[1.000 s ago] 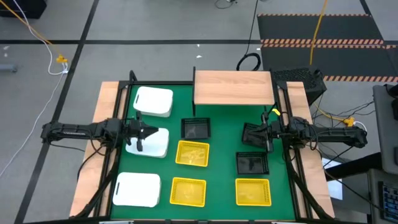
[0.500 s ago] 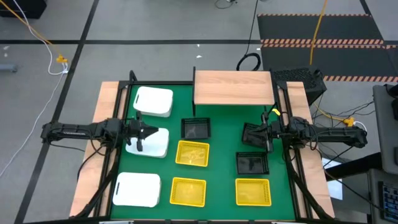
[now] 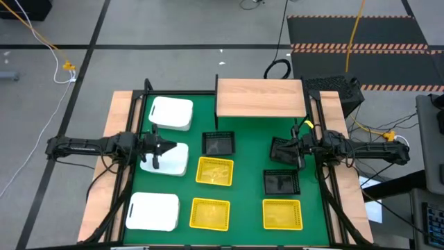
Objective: Stack baskets on shelf by color
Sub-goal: Put the top right black bin on the shelf
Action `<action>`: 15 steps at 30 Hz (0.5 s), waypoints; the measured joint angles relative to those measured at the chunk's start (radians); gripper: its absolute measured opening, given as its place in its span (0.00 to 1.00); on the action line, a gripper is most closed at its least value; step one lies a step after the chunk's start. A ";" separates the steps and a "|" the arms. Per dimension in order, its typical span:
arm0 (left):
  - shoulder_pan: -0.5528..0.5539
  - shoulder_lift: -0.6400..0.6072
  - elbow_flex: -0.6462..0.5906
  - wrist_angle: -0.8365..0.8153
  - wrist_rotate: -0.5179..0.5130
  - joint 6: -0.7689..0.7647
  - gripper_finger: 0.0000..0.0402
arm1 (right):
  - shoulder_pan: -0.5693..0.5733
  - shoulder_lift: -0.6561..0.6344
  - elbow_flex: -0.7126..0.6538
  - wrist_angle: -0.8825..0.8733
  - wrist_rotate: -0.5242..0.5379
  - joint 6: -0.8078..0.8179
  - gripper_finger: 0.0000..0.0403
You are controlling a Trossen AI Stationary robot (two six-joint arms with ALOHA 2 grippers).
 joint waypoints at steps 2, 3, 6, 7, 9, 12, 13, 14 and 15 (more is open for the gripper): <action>0.000 0.000 0.000 0.000 -0.001 0.091 0.09 | 0.000 0.007 0.000 0.100 0.041 -0.043 0.00; 0.000 0.000 0.000 0.001 -0.001 0.152 0.09 | 0.000 0.011 0.000 0.153 0.071 -0.047 0.00; 0.000 0.000 0.000 0.009 -0.001 0.227 0.09 | -0.001 0.039 0.010 0.264 0.135 -0.040 0.00; 0.000 0.000 0.000 0.008 -0.001 0.229 0.09 | -0.001 0.053 0.023 0.259 0.153 -0.040 0.00; 0.000 0.000 0.000 0.007 -0.001 0.231 0.09 | -0.001 0.100 0.048 0.212 0.178 -0.024 0.02; 0.000 0.000 0.000 0.007 -0.001 0.225 0.09 | -0.001 0.216 0.125 0.147 0.182 0.029 0.08; 0.000 0.000 0.000 0.009 -0.001 0.223 0.09 | -0.001 0.255 0.156 0.123 0.182 0.052 0.10; 0.000 0.000 0.000 0.013 -0.001 0.221 0.09 | -0.001 0.297 0.189 0.084 0.182 0.071 0.13; 0.000 0.000 0.000 0.022 -0.001 0.220 0.09 | -0.001 0.339 0.226 0.045 0.182 0.086 0.16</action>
